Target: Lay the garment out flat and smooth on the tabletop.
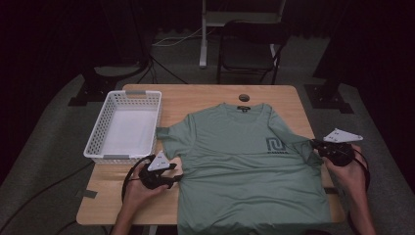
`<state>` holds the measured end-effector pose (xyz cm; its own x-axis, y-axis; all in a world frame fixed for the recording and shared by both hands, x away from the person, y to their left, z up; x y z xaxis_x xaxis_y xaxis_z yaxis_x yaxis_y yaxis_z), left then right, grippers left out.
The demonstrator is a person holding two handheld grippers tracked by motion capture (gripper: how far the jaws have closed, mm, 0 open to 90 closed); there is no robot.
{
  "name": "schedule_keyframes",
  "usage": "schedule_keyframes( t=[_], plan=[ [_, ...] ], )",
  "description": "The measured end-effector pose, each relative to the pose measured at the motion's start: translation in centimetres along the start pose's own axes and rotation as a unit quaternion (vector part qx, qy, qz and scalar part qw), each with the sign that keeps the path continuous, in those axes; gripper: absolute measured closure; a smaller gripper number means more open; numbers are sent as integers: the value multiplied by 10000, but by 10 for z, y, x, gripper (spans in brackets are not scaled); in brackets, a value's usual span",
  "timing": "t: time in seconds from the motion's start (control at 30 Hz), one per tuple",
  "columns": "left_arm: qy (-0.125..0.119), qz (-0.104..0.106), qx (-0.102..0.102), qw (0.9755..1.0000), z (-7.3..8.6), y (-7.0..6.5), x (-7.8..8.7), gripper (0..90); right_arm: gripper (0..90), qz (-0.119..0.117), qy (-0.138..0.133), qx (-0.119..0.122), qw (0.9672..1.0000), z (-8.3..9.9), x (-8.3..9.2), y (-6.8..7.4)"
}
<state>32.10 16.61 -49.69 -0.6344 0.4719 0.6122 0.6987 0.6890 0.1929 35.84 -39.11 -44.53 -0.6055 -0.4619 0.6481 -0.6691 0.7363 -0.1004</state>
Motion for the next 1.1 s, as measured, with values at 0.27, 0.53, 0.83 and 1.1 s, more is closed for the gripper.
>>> schedule_keyframes(
  t=[0.27, 0.53, 0.83, 1.1],
  plan=[
    [1, 26, -3, 10000, 0, 0, 0, 499, 840, 13, 62, 88, 9999, -2, 2, -3],
    [-2, 92, -49, 9999, 1, 1, 1, 499, 842, 77, 79, 101, 9999, -1, 5, -5],
    [-6, 99, -47, 9999, 1, 1, 1, 499, 898, 118, 64, -12, 9999, 2, 10, -9],
    [-8, 101, -44, 9999, 1, 1, 1, 499, 898, 96, 108, -83, 9999, 6, 6, -9]
  ],
)
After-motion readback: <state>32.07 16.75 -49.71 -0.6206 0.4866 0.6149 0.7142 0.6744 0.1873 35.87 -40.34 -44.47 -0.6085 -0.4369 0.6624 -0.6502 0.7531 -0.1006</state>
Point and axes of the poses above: each handheld gripper's, and its own axes: x roughly backward along the jaws, z roughly out of its underside, y roughly to its left, the point moved 2 cm from there along -x, roughly forward along the jaws, and after that the axes turned 14 degrees about -z, right-handed, at the moved point
